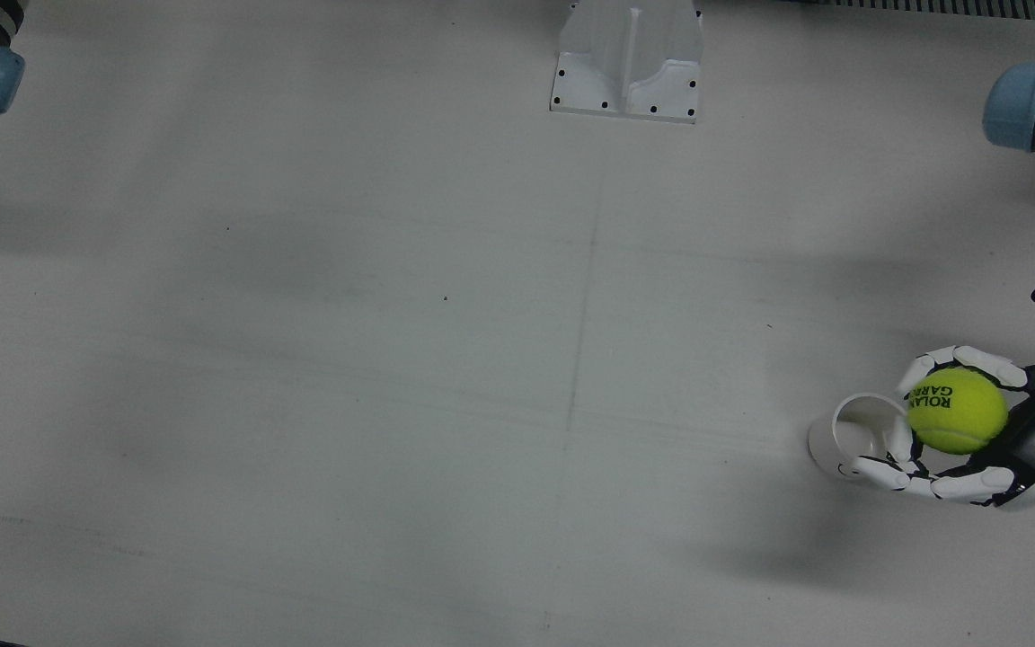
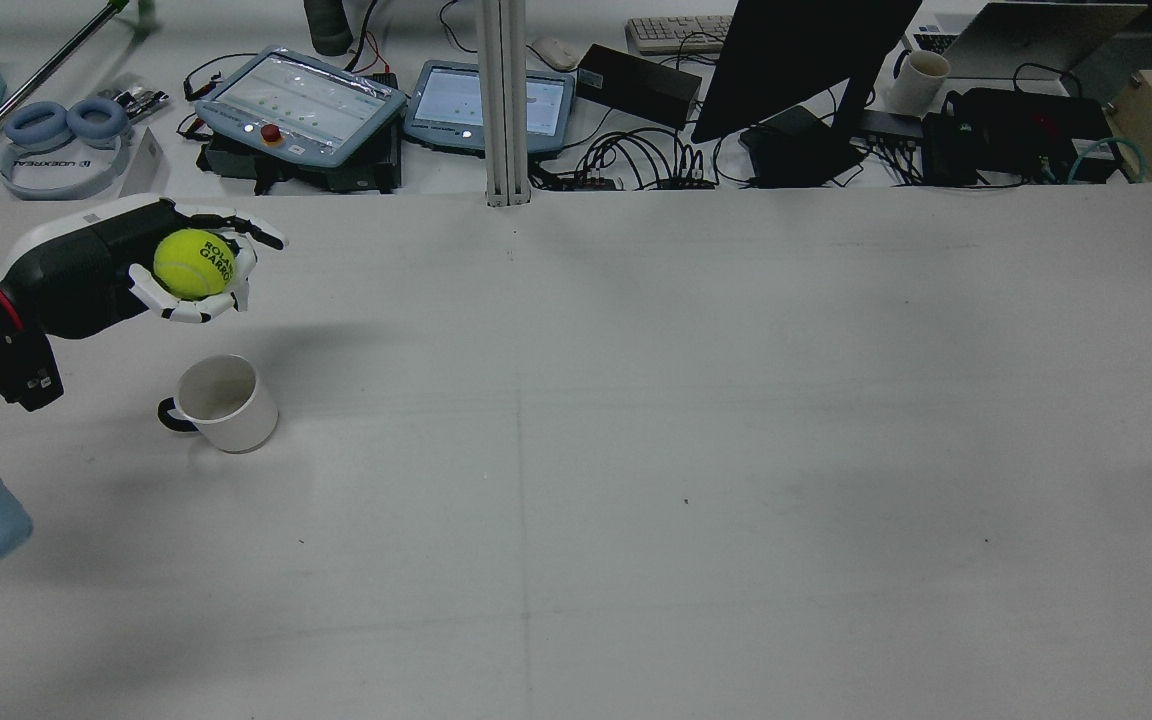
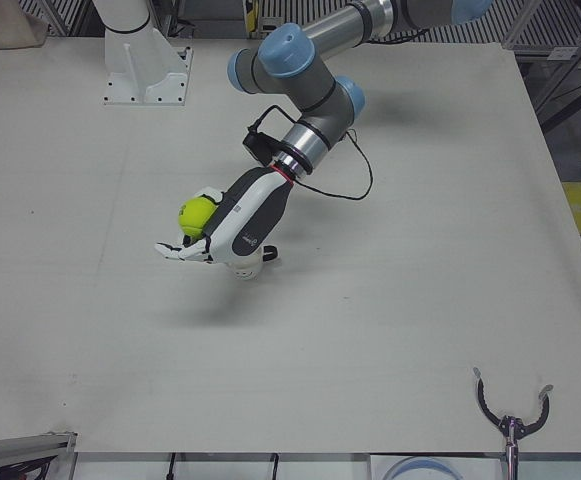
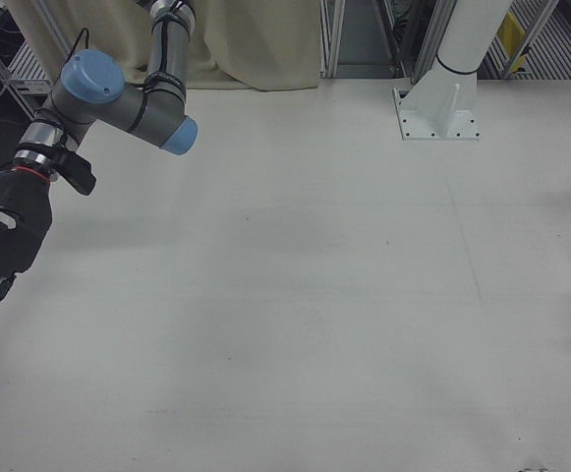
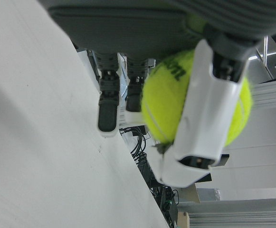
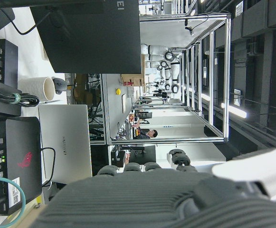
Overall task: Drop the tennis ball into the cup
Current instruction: 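Move the left hand holding the yellow tennis ball over the white mug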
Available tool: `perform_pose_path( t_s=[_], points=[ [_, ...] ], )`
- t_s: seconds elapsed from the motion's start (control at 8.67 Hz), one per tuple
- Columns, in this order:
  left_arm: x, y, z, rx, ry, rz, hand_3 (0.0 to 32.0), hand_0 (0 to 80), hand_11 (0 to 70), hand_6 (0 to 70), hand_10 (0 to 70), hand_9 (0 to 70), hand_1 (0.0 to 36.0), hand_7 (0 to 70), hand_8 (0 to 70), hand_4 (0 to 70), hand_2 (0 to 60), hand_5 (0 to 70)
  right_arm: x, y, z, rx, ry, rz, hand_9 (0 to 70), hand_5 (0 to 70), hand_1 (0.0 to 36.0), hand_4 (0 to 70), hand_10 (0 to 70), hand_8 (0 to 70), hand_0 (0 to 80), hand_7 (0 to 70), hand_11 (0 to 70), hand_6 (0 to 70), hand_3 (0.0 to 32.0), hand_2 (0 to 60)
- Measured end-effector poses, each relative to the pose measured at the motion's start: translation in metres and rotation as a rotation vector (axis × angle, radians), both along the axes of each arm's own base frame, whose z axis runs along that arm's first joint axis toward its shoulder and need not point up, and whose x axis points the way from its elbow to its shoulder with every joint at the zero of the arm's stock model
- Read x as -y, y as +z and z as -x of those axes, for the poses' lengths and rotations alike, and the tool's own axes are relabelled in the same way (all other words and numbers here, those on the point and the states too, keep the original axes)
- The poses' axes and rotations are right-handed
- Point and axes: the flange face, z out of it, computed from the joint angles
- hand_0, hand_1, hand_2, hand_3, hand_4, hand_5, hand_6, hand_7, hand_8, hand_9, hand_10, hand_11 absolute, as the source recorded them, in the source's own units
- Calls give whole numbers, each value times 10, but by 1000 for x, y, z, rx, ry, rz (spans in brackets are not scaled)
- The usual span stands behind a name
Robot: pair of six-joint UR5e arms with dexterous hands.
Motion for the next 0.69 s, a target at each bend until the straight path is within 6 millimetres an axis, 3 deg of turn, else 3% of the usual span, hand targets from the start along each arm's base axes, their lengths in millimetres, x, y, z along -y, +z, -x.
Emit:
perform_pose_path(
  t_s=[0.12, 0.23, 0.35, 0.46, 0.58, 0.69],
  points=[
    [-3, 5, -3, 3, 7, 0, 0, 593, 369, 533, 241, 557, 302, 700, 381, 338, 433, 165, 0, 0, 0, 0, 0, 0, 0, 0, 0, 0, 0, 0, 0, 0, 0, 0, 0, 0],
    [-5, 10, -4, 6, 10, 2, 0, 539, 145, 188, 88, 247, 242, 499, 132, 249, 223, 77, 0, 0, 0, 0, 0, 0, 0, 0, 0, 0, 0, 0, 0, 0, 0, 0, 0, 0],
    [-6, 14, -4, 8, 10, 4, 0, 592, 40, 27, 11, 40, 287, 257, 1, 165, 109, 48, 0, 0, 0, 0, 0, 1, 0, 0, 0, 0, 0, 0, 0, 0, 0, 0, 0, 0],
    [-8, 21, -2, 9, 11, 7, 0, 601, 21, 28, 0, 26, 298, 200, 0, 89, 98, 54, 0, 0, 0, 0, 0, 1, 0, 0, 0, 0, 0, 0, 0, 0, 0, 0, 0, 0],
    [-10, 27, -1, 10, 11, 9, 0, 590, 8, 14, 0, 19, 305, 168, 0, 27, 126, 48, 0, 1, 0, 0, 0, 1, 0, 0, 0, 0, 0, 0, 0, 0, 0, 0, 0, 0],
    [-12, 32, 1, 11, 12, 12, 0, 582, 2, 17, 0, 17, 307, 155, 0, 5, 150, 50, 0, 1, 0, 0, 0, 1, 0, 0, 0, 0, 0, 0, 0, 0, 0, 0, 0, 0]
  ],
)
